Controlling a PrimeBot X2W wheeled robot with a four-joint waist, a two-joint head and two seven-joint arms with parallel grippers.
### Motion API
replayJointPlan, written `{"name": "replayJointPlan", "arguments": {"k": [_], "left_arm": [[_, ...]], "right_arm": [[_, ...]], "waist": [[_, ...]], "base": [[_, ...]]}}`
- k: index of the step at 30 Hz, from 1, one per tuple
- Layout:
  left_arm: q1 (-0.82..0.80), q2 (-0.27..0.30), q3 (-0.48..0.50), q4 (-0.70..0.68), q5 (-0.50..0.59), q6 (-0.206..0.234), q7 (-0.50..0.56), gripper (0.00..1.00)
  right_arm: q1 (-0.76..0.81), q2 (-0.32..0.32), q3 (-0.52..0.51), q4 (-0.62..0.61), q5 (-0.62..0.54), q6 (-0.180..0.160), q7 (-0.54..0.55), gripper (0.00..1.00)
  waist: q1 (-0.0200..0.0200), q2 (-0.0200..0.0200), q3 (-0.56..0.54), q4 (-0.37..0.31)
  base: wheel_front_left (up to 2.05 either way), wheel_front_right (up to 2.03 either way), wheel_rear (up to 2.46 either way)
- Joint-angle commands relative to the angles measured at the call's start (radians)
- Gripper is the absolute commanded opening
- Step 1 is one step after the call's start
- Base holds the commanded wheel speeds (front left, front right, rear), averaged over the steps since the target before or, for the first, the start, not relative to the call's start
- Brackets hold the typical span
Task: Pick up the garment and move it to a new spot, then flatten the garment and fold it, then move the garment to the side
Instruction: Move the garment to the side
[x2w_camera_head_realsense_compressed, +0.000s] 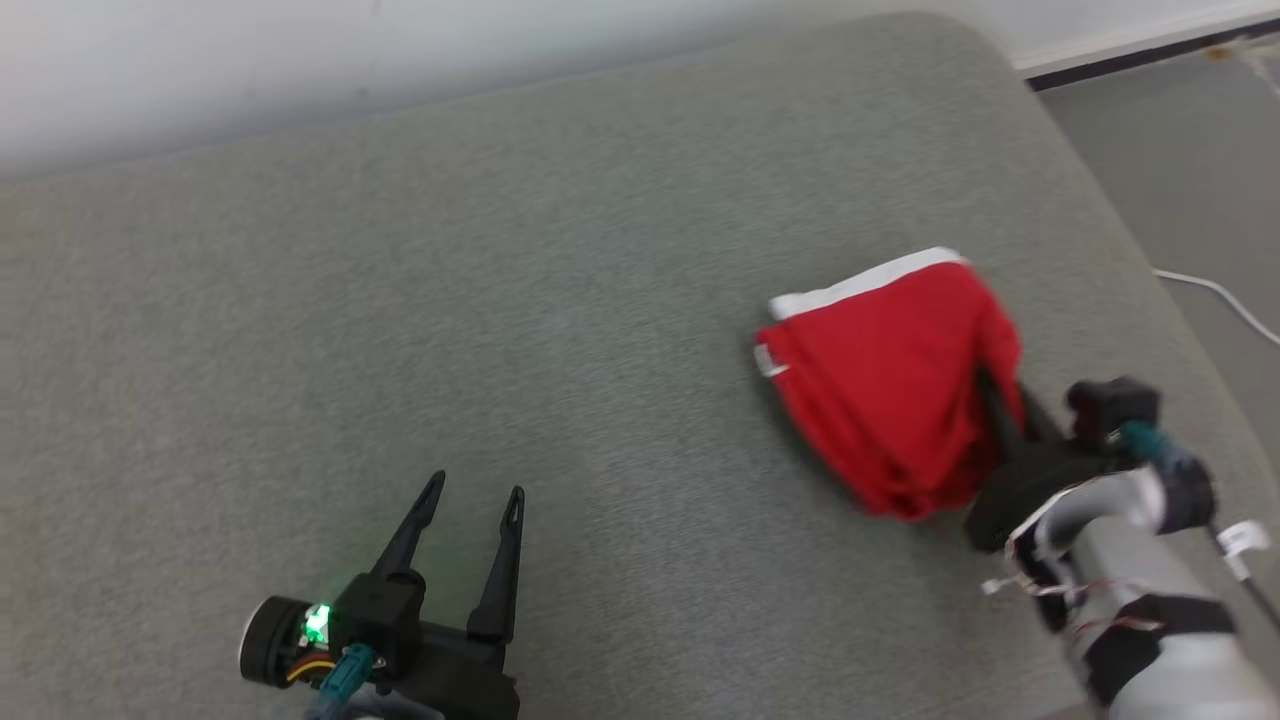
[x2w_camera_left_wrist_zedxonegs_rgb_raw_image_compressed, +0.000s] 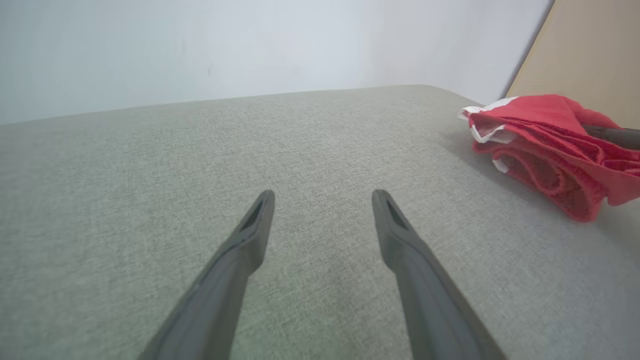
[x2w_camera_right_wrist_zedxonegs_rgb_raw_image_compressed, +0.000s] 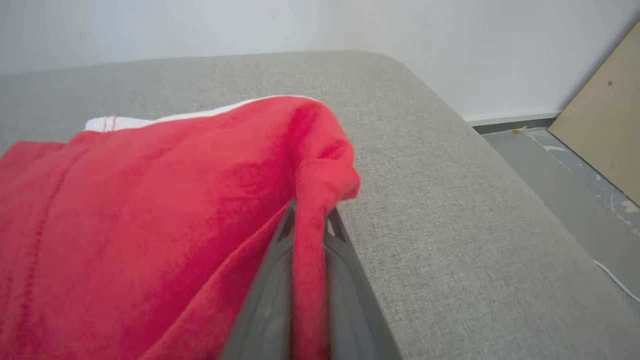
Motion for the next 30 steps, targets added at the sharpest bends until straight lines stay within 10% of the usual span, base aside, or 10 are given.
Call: {"name": "replayJointPlan", "arguments": {"k": [1,20,21,22,30], "left_arm": [[-0.016,0.002,0.000,-0.006,0.012,-0.006,-0.003,1.00],[-0.036,0.011,0.041,-0.021,0.043,-0.004,-0.003,1.00],[-0.037,0.011,0.044,-0.020,0.045,-0.004,-0.003,1.00],[-0.037,0.011,0.046,-0.019,0.046,-0.004,-0.003,1.00],[-0.015,0.006,0.055,-0.013,0.034,-0.004,-0.003,1.00]], "right_arm": [[-0.022,-0.013,-0.009,0.014,-0.008,-0.002,0.000,0.00],[-0.158,-0.280,-0.348,0.220,-0.220,-0.002,0.000,0.00],[-0.158,-0.283,-0.372,0.206,-0.233,-0.002,0.000,0.36],[-0.153,-0.281,-0.394,0.192,-0.247,-0.002,0.000,1.00],[-0.098,-0.212,-0.520,0.045,-0.346,-0.002,0.000,1.00]], "waist": [[-0.0002,-0.0001,0.070,0.078],[-0.0002,-0.0001,0.136,0.166],[-0.0002,-0.0001,0.135,0.165],[-0.0002,-0.0001,0.133,0.164],[-0.0002,-0.0001,0.089,0.165]], "base": [[0.00,0.00,0.00],[0.00,0.00,0.00],[0.00,0.00,0.00],[0.00,0.00,0.00],[0.00,0.00,0.00]]}}
